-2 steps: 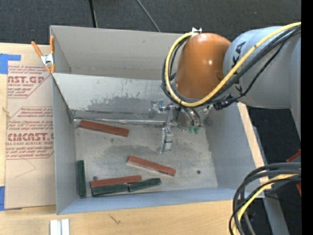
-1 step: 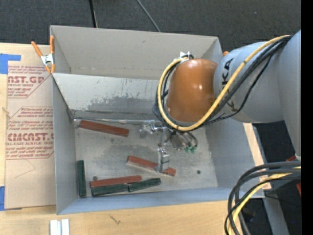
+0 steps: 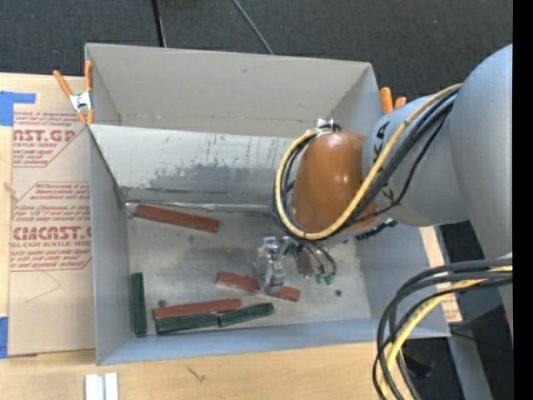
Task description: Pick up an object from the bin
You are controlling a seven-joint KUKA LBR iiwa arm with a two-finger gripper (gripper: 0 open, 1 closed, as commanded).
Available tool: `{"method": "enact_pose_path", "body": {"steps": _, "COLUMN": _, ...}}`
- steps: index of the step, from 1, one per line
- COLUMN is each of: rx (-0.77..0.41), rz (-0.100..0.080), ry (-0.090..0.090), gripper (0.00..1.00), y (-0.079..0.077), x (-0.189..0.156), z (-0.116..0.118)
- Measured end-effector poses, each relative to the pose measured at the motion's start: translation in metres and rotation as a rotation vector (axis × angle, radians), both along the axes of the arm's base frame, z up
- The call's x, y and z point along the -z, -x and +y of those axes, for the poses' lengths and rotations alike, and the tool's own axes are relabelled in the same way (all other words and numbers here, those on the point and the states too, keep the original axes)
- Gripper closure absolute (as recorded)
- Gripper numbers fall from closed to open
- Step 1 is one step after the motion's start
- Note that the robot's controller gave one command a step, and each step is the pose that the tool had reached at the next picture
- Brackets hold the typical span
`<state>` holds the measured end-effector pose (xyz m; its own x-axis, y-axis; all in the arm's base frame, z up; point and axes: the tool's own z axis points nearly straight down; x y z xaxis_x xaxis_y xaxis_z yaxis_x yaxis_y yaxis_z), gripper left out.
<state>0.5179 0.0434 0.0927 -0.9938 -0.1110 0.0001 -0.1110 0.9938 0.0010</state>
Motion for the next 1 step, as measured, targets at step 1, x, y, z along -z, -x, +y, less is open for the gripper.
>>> {"method": "enact_pose_path", "body": {"steps": 1, "rx": 0.000, "rz": 0.000, "ry": 0.000, "gripper": 0.00, "y": 0.0000, "x": 0.0000, "z": 0.0001}}
